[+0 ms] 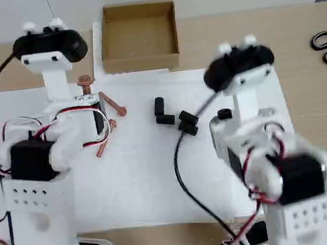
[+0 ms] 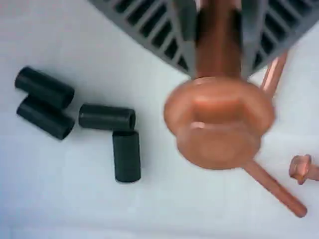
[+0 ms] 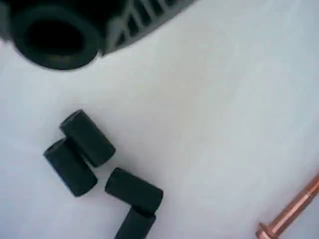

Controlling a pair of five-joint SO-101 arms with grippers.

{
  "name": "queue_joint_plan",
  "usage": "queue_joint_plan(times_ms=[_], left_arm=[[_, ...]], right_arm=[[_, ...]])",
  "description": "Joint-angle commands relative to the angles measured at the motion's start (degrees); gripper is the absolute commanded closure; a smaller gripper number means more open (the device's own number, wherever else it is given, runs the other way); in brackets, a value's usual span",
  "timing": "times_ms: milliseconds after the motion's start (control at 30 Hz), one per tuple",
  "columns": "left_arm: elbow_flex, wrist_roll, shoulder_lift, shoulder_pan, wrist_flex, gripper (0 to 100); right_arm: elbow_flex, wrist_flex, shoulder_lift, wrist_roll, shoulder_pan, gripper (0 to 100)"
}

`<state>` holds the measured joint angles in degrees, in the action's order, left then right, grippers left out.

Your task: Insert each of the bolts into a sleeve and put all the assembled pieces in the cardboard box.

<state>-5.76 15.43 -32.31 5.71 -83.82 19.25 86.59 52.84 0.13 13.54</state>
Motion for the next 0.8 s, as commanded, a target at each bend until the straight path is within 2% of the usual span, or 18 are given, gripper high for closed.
queue_joint_plan(times_ms=[0,133,233,467,633,767], left_arm=[[-5.3,4.8,-3.0,1.1,7.9,99],[-10.1,8.5,-3.3,4.8,13.1,99],[-12.0,9.1,-3.3,7.8,15.6,99],[-12.8,8.1,-3.3,12.7,21.6,99],[-12.9,5.3,-3.3,17.1,24.4,99],[-12.9,5.3,-3.0,20.4,24.4,99]], right_arm=[[14.2,-10.5,9.5,0.4,0.1,99.5],[30.6,-23.4,20.0,0.2,0.4,99.4],[40.9,-28.8,29.7,0.2,0.4,99.4],[55.5,-30.0,52.1,0.3,0.3,99.4],[56.9,-29.9,50.2,0.2,0.7,99.4],[57.0,-30.0,51.3,0.2,4.8,99.4]])
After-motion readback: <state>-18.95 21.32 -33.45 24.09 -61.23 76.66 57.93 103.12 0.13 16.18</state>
